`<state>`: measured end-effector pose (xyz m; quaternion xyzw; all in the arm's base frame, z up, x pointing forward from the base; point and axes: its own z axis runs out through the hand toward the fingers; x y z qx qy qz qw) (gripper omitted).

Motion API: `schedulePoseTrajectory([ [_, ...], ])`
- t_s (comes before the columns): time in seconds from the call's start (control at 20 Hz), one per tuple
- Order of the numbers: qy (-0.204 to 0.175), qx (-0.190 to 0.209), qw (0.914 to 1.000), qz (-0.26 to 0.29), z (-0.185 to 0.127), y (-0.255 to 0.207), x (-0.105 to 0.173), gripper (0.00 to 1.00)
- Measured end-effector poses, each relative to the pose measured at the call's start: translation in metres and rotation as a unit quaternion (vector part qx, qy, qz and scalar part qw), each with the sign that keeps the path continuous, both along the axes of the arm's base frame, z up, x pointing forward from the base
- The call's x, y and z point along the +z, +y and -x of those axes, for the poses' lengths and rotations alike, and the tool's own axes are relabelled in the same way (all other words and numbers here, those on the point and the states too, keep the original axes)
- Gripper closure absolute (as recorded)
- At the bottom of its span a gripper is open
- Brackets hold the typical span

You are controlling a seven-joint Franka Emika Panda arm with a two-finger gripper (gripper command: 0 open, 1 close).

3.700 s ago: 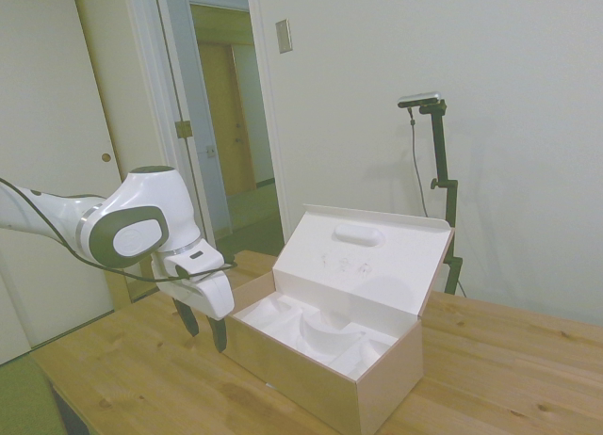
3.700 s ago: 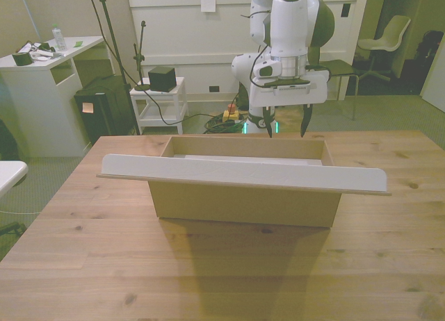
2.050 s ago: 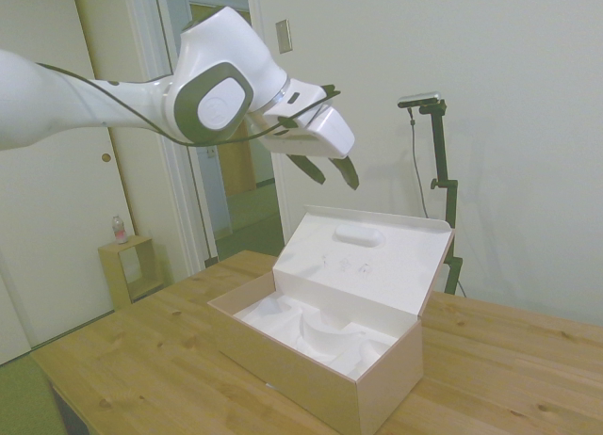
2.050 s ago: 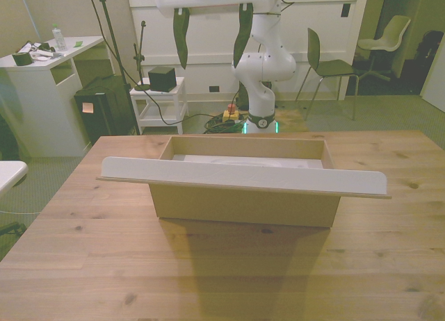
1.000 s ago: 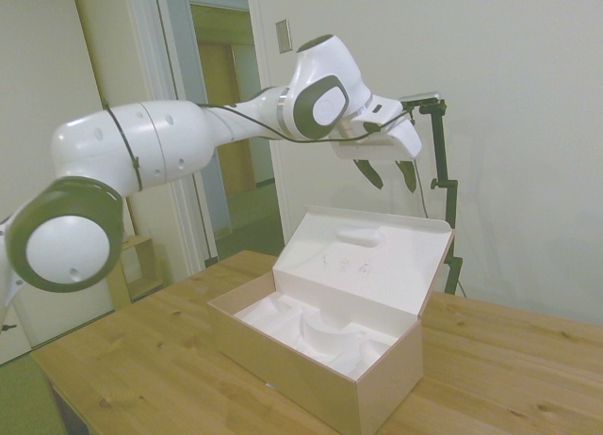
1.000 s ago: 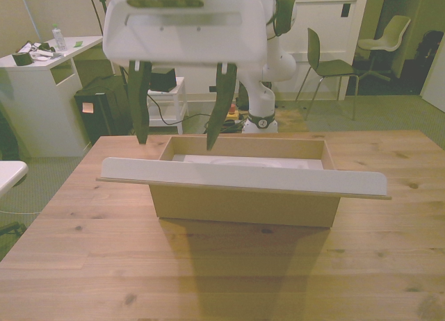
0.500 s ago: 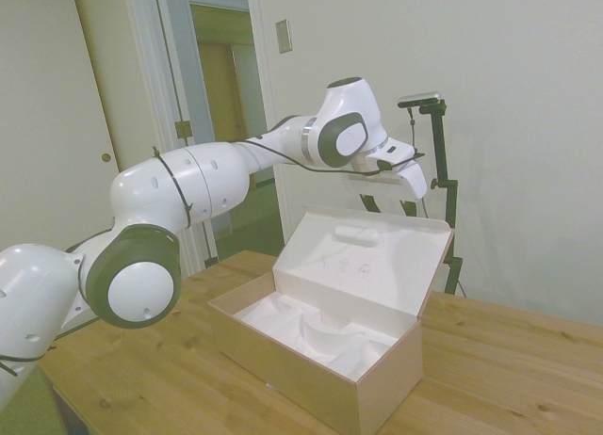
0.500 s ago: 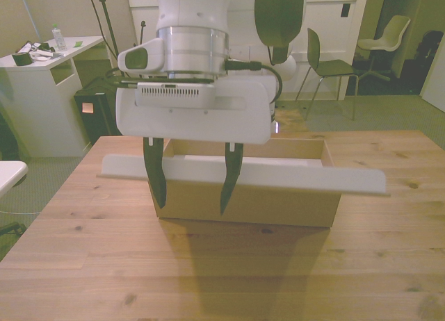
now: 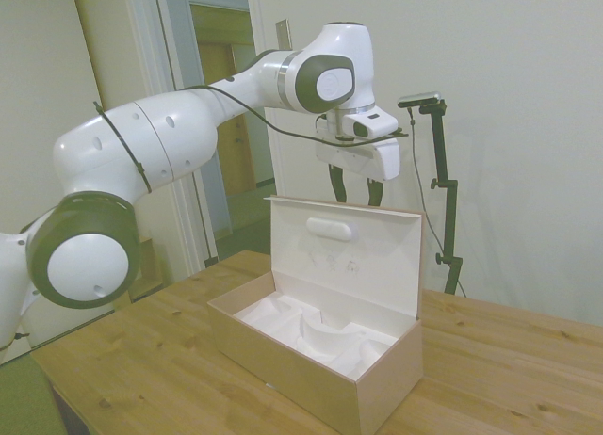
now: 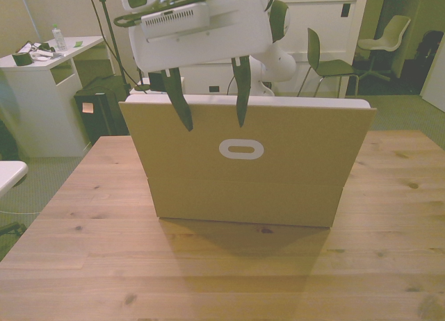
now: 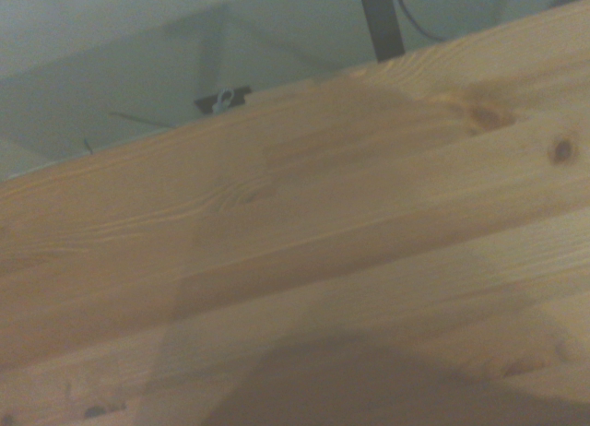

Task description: Close the box

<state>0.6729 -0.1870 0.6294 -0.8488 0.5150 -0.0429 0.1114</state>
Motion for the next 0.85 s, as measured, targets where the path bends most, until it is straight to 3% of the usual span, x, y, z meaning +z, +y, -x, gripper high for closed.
schedulePoseTrajectory([
  [0.25, 0.036, 0.001, 0.9991, -0.024, 0.015, 0.008, -0.024, 0.0],
  [0.85, 0.018, -0.004, 0.9994, -0.03, 0.083, 0.045, -0.036, 0.0],
])
